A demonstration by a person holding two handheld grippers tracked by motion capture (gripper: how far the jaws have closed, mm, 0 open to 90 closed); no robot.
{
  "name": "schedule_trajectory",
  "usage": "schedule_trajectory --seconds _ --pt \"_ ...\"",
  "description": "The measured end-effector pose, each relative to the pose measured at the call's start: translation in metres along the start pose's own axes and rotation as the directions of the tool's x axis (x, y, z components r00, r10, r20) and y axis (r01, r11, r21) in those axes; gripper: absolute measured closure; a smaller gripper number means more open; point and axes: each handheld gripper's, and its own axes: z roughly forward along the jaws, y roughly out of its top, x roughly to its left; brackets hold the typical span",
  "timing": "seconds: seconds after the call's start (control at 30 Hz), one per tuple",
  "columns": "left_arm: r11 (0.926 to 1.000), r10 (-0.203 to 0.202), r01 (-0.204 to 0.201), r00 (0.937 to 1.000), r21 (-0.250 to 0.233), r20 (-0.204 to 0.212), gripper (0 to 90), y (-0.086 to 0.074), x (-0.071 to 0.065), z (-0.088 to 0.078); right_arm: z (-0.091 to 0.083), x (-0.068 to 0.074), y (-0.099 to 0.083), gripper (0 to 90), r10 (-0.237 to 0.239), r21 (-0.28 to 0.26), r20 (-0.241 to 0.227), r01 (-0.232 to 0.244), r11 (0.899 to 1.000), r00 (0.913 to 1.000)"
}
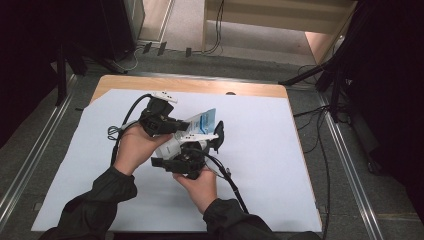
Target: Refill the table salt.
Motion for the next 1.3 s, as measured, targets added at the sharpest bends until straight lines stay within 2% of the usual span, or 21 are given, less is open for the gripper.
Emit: schedule_trajectory --seconds 0.2,0.57,1.07,1.3 --pt "1.0 0.001 -0.001 1.0 0.008 0.004 90.0 0.0 0.002 0.005 -0.001 -0.004 0.0 61.9 0.021 -0.002 -0.003 -0.021 1.0 0.9998" --pt "0.9997 0.006 -0.007 0.9997 0.025 0.022 90.0 0.001 0.002 0.011 -0.003 -0.007 -0.002 60.8 0.032 -0.005 0.003 -0.032 0.999 0.9995" --pt "0.9992 0.019 -0.02 0.9997 0.036 0.013 90.0 0.001 0.002 0.018 -0.004 -0.012 -0.004 59.8 0.043 -0.005 0.014 -0.043 0.999 0.999" --pt "0.9994 0.013 -0.014 0.9994 0.031 0.031 90.0 0.002 0.003 0.018 -0.006 -0.013 -0.002 63.3 0.053 -0.018 0.012 -0.053 0.998 0.9985"
